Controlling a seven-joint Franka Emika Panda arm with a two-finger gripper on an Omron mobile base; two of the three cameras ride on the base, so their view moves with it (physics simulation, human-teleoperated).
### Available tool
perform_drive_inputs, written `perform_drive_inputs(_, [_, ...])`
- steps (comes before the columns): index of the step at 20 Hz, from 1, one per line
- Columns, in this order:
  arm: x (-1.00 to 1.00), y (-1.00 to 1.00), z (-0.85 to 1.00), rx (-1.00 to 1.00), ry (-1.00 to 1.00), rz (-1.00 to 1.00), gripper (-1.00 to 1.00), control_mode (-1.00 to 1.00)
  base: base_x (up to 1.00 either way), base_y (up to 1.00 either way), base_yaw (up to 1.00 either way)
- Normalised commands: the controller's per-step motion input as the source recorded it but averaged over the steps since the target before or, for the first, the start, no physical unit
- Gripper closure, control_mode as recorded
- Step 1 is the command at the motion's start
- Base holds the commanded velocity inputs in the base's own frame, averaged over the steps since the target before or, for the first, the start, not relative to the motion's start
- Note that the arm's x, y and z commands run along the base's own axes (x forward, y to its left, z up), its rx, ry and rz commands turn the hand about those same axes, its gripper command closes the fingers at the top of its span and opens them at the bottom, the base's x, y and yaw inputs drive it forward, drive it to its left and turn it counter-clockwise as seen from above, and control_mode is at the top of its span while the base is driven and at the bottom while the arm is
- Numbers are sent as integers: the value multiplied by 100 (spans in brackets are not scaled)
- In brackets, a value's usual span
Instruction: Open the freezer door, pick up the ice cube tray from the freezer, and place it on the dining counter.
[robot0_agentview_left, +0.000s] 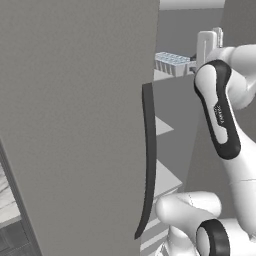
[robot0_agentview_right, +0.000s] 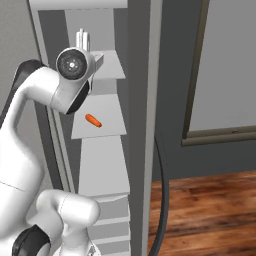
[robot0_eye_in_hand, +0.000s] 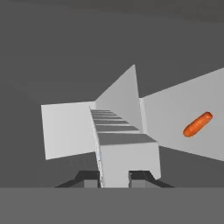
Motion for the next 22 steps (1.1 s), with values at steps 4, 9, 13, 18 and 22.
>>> perform_drive_inputs(4, [-63,0,0,0,0,0,100,-100,0,0,0])
perform_drive_inputs(9, [-52,0,1,0,0,0,100,-100,0,0,0])
perform_drive_inputs(13, [-45,0,0,0,0,0,100,-100,0,0,0])
perform_drive_inputs(18, [-39,0,0,2,0,-1,100,-100,0,0,0])
perform_drive_inputs(22, [-35,0,0,1,0,-2,100,-100,0,0,0])
